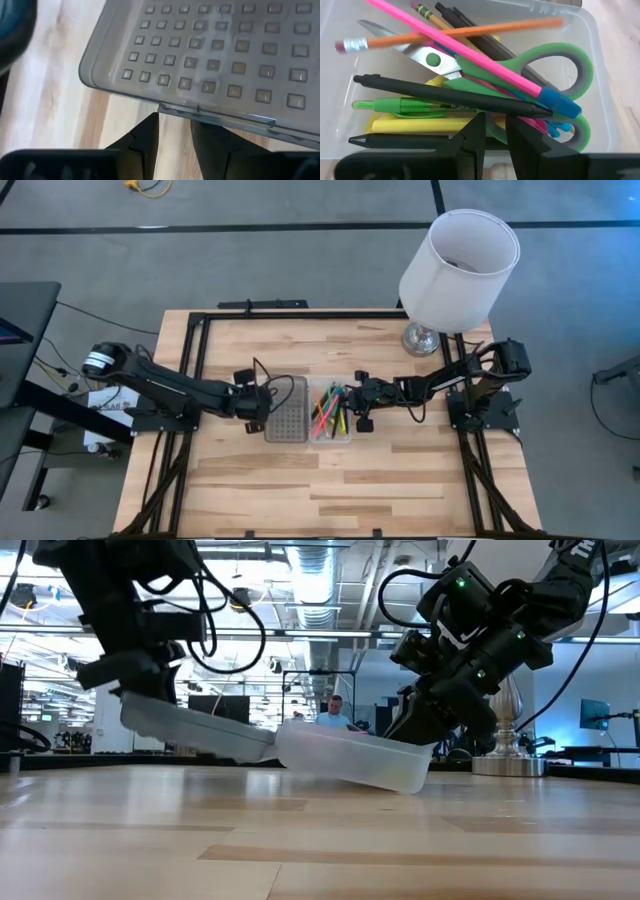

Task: Pick & place school supplies into a supply box
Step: Close the supply box

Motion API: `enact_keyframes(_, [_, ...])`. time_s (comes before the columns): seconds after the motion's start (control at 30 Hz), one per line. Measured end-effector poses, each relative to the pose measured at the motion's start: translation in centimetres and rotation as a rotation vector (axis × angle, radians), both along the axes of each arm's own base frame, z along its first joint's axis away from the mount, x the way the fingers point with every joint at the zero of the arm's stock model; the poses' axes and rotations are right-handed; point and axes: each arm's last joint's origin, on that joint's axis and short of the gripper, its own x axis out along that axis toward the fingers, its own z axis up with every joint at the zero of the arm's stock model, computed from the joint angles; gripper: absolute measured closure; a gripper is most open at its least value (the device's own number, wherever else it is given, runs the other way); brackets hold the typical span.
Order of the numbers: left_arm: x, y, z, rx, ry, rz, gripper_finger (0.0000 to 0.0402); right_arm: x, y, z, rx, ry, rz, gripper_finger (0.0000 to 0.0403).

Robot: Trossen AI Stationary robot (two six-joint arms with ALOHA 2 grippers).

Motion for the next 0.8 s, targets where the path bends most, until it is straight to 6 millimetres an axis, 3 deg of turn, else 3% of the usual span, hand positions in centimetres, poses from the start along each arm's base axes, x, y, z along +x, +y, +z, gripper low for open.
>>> enact_keyframes(0.43, [-0.6, 0.2, 1.7, 0.025, -0.077, -0.016, 0.0292, 0.0, 0.0, 0.0, 0.000, -0.006, -0.001, 0.0332])
enact_keyframes(0.8, [0.2, 0.0, 2.3, 0.065, -0.150, -0.086, 0.0292, 0.1, -0.6, 0.1, 0.005, -0.005, -0.025, 0.0332])
